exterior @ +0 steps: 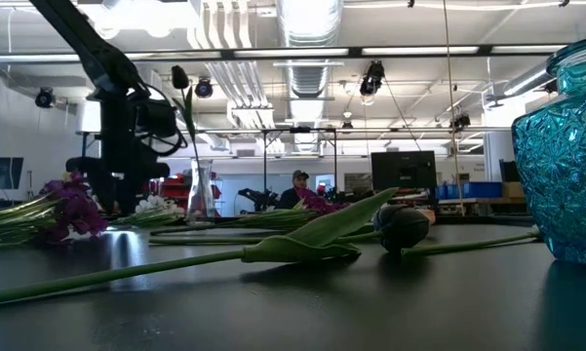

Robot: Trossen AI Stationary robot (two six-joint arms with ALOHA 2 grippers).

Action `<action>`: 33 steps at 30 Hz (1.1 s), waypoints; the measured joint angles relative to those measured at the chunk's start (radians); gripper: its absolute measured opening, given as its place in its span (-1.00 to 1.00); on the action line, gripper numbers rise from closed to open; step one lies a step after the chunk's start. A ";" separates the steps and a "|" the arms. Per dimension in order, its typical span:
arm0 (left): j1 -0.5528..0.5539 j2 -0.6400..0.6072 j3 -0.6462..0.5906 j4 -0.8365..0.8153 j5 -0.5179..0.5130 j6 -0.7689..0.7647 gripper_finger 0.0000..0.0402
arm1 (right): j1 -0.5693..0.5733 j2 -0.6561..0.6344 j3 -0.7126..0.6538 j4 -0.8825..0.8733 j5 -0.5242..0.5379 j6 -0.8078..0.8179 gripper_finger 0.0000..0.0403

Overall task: Sort flowers into vase by color
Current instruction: Put the left white flowers into the blue vase

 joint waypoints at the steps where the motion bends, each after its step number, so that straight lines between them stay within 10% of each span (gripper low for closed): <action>1: -0.003 0.002 -0.001 0.000 -0.007 -0.003 -0.25 | 0.000 0.000 0.000 0.000 0.000 0.000 -0.94; 33: -0.015 0.013 0.003 -0.041 0.097 -0.032 -0.47 | 0.006 0.000 0.000 0.005 -0.007 0.000 -0.94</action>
